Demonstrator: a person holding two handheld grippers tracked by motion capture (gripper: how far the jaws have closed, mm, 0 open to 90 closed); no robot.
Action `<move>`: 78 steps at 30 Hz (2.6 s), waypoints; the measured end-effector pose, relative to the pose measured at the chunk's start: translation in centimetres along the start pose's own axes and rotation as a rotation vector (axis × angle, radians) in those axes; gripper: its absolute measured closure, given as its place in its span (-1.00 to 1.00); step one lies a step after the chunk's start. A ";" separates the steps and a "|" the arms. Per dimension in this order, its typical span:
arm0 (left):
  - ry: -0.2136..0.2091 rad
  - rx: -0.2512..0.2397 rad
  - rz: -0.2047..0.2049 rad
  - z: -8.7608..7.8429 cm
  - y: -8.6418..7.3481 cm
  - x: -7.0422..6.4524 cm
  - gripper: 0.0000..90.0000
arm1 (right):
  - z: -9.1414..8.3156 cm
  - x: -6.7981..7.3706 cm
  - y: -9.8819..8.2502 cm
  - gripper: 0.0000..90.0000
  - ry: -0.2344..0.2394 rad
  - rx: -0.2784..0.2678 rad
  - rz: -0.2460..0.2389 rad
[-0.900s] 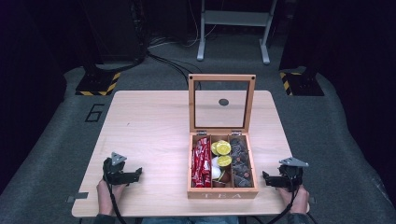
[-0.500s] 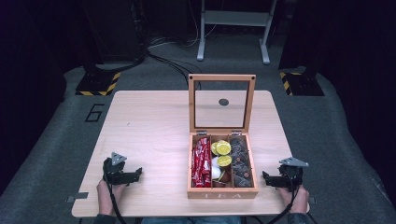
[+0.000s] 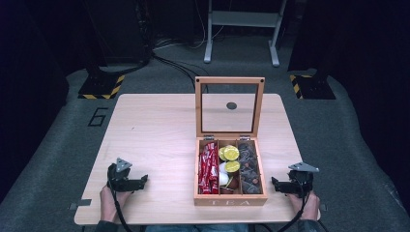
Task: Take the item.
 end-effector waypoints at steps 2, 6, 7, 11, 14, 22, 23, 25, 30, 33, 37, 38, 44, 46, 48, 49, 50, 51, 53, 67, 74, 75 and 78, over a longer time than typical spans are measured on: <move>-0.015 -0.007 -0.012 0.0 0.1 -0.2 -0.93 | 0.0 0.0 0.0 -1.00 0.008 0.001 -0.006; -0.067 -0.008 -0.034 -0.4 0.3 -0.8 -0.94 | 0.0 -0.1 0.0 -1.00 0.014 0.006 -0.020; -0.074 -0.016 -0.034 -0.4 0.5 -0.9 -0.94 | 0.0 -0.1 0.1 -1.00 0.013 0.003 -0.017; -0.119 -0.042 -0.027 -1.2 1.7 -1.8 -0.94 | 0.1 -0.1 0.2 -1.00 0.019 0.007 -0.028; -0.138 -0.059 -0.010 -1.7 2.7 -2.6 -0.93 | 0.2 -0.1 0.2 -1.00 0.020 0.007 -0.022; -0.172 -0.090 0.054 -2.8 5.1 -4.8 -0.92 | 0.2 -0.1 0.2 -1.00 0.019 0.006 -0.021; -0.178 -0.096 0.061 -2.9 5.4 -5.2 -0.92 | 0.2 -0.1 0.2 -1.00 0.019 0.006 -0.021; -0.192 -0.113 0.068 -3.0 6.1 -5.9 -0.92 | 0.2 -0.1 0.2 -1.00 0.021 0.008 -0.021; -0.233 -0.124 0.123 -3.5 7.9 -7.5 -0.91 | 0.2 -0.1 0.2 -1.00 0.020 0.006 -0.022; -0.256 -0.135 0.151 -3.7 8.7 -8.3 -0.90 | 0.2 -0.1 0.2 -1.00 0.021 0.007 -0.021; -0.281 -0.139 0.174 -3.9 9.6 -9.7 -0.89 | 0.2 -0.1 0.2 -1.00 0.021 0.007 -0.027; -0.285 -0.141 0.185 -3.9 9.9 -10.0 -0.89 | 0.2 -0.1 0.2 -1.00 0.021 0.007 -0.028; -0.326 -0.152 0.226 -4.3 11.3 -12.2 -0.89 | 0.2 -0.1 0.2 -1.00 0.021 0.007 -0.028; -0.340 -0.156 0.238 -4.2 11.7 -13.0 -0.89 | 0.2 -0.1 0.2 -0.99 0.021 0.007 -0.027; -0.353 -0.168 0.247 -4.1 12.1 -13.8 -0.88 | 0.1 -0.1 0.2 -0.99 0.021 0.006 -0.027; -0.362 -0.169 0.256 -4.1 12.3 -14.2 -0.88 | 0.1 -0.1 0.2 -0.99 0.021 0.006 -0.028; -0.372 -0.165 0.261 -4.1 12.4 -14.5 -0.88 | 0.1 -0.1 0.2 -0.99 0.022 0.006 -0.028; -0.379 -0.168 0.266 -4.0 12.6 -14.9 -0.88 | 0.2 -0.1 0.2 -0.99 0.020 0.003 -0.028; -0.399 -0.164 0.281 -3.9 12.9 -15.6 -0.87 | 0.2 -0.1 0.2 -0.99 0.020 0.001 -0.028; -0.481 -0.161 0.366 -3.2 14.6 -19.9 -0.83 | 0.2 -0.1 0.2 -0.98 0.020 -0.001 -0.027; -0.524 -0.141 0.391 -2.1 15.1 -21.9 -0.82 | 0.1 -0.1 0.2 -0.98 0.022 -0.002 -0.027; -0.526 -0.132 0.402 -1.7 15.2 -22.4 -0.85 | 0.1 -0.1 0.2 -0.97 0.022 -0.002 -0.027; -0.536 -0.122 0.411 -1.2 15.3 -23.1 -0.86 | 0.1 -0.1 0.2 -0.97 0.023 -0.002 -0.027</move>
Point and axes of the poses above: each handheld gripper's, and its own axes: z roughly forward along the jaws, y roughly out of its top, x roughly to its left, the point moved 7 cm from there along z, roughly forward along the jaws, and after that the axes turned 3 degrees about -y, right-handed, at the moved point
